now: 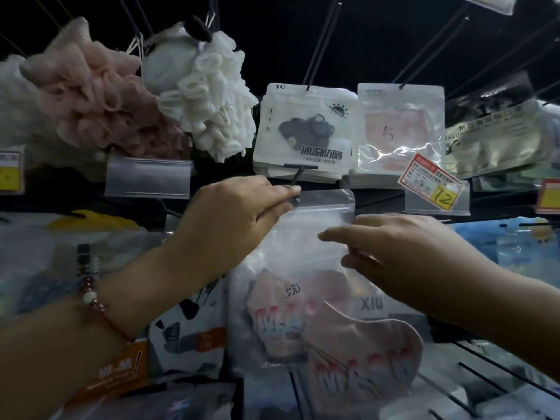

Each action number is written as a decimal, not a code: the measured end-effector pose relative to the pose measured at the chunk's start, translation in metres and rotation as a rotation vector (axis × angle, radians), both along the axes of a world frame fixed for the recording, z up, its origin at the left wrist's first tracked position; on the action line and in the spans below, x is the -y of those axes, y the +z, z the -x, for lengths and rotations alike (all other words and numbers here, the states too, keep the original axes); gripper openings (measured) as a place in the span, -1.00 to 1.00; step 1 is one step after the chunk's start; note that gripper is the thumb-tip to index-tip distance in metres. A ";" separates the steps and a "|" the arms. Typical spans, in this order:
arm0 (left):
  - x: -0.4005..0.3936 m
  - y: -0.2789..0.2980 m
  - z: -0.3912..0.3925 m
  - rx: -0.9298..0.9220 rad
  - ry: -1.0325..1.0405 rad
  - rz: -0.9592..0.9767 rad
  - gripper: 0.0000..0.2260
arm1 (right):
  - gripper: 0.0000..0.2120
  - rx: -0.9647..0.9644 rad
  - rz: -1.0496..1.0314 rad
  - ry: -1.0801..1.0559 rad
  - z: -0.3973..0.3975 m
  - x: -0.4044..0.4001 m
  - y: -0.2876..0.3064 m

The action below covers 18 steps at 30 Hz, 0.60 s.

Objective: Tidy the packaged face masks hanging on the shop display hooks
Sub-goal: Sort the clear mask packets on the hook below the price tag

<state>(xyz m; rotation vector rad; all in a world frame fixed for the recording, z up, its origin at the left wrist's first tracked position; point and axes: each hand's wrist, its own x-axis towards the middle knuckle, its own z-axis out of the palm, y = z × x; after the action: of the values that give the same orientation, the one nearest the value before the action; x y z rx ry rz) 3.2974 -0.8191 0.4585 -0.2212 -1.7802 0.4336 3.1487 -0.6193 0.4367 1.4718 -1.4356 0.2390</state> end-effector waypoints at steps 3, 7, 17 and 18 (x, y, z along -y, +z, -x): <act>0.000 0.001 0.001 -0.009 0.094 0.058 -0.73 | -0.60 0.017 -0.009 0.006 0.004 0.003 0.001; -0.001 0.000 0.003 0.028 0.067 -0.012 -0.73 | -0.60 0.038 -0.008 -0.007 0.008 0.006 0.000; 0.017 -0.004 0.005 0.004 0.473 0.426 -0.78 | -0.60 0.104 -0.065 0.009 0.002 0.007 0.005; 0.017 -0.005 0.003 -0.006 0.468 0.424 -0.77 | -0.59 0.119 -0.074 0.005 0.002 0.007 0.005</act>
<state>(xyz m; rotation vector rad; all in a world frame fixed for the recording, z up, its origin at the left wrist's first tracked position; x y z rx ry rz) 3.2941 -0.8360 0.4535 -0.0942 -1.7130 1.1492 3.1470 -0.6266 0.4416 1.5430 -1.5498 0.2836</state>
